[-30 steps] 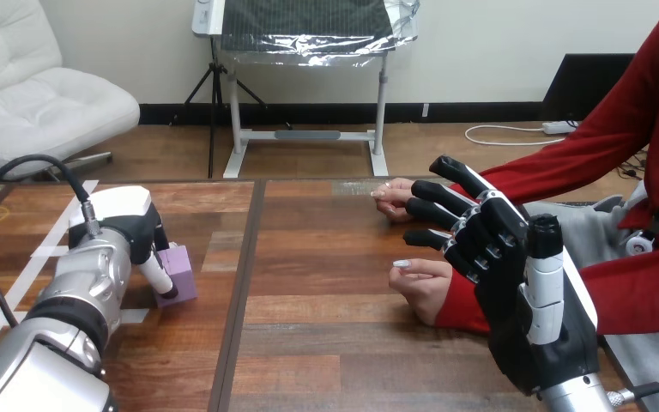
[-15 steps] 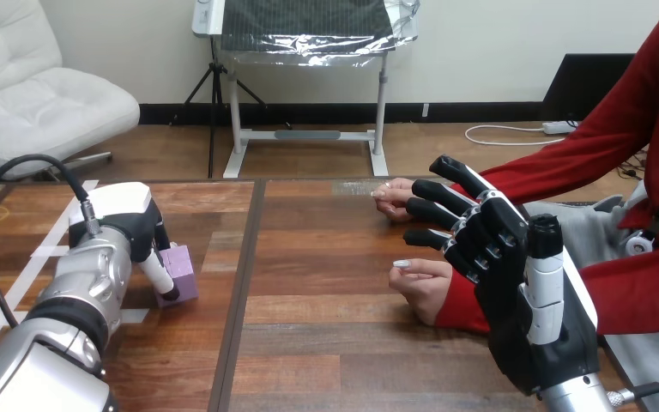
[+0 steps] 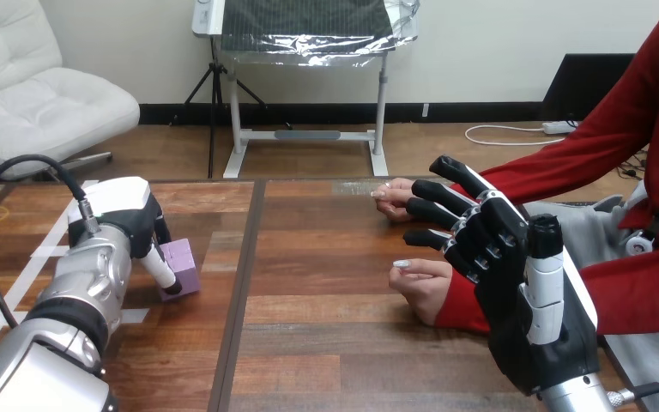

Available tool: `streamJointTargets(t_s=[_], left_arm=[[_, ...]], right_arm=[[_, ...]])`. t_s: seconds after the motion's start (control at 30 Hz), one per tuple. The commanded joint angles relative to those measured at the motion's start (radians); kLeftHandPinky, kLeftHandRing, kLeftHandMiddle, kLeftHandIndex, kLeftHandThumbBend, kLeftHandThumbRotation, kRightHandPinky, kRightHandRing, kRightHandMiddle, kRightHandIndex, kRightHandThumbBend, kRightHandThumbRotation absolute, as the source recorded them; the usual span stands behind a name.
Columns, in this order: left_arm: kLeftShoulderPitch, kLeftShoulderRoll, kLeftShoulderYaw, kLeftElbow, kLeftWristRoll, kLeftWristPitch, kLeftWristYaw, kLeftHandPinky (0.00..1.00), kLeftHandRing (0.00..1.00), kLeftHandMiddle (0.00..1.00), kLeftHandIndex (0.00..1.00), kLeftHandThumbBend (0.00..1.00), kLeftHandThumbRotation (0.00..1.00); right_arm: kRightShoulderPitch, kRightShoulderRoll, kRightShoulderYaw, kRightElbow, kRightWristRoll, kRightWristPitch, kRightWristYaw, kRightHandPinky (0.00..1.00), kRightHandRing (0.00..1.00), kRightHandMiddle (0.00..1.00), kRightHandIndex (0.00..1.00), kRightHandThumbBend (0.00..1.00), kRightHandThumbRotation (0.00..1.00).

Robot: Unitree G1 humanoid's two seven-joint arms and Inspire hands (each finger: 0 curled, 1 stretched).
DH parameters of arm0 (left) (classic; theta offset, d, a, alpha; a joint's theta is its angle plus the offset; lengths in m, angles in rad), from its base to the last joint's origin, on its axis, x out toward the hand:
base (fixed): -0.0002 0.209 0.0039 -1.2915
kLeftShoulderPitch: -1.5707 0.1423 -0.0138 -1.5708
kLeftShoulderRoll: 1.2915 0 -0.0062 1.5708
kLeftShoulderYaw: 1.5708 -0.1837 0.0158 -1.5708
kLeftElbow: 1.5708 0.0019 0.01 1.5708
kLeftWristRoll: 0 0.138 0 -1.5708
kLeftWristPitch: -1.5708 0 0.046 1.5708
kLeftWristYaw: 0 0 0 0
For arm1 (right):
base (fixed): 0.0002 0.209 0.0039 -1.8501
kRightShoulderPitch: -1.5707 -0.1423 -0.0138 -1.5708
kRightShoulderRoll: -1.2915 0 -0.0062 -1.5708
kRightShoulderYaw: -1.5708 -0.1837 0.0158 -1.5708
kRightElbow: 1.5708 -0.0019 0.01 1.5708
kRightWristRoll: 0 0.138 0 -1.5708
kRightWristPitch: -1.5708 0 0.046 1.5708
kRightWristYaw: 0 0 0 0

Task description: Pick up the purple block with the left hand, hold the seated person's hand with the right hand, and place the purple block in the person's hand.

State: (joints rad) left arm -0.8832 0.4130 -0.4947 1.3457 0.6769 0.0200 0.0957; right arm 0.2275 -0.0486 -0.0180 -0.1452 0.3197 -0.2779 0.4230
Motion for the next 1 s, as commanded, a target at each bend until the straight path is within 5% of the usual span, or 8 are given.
streamJointTargets(t_s=[0.0, 0.97], left_arm=[[-0.021, -0.006, 0.006, -0.017, -0.003, -0.011, 0.043, 0.63, 0.59, 0.6, 0.49, 0.75, 0.0], [-0.019, -0.008, 0.023, -0.04, -0.025, -0.046, 0.094, 0.59, 0.54, 0.55, 0.5, 0.76, 0.0]], right_arm=[[-0.053, -0.007, -0.004, -0.03, 0.014, -0.006, -0.001, 0.71, 0.82, 0.81, 0.86, 0.82, 0.96], [-0.06, -0.01, -0.006, -0.019, 0.022, 0.0, 0.007, 0.72, 0.81, 0.81, 0.86, 0.81, 0.95]])
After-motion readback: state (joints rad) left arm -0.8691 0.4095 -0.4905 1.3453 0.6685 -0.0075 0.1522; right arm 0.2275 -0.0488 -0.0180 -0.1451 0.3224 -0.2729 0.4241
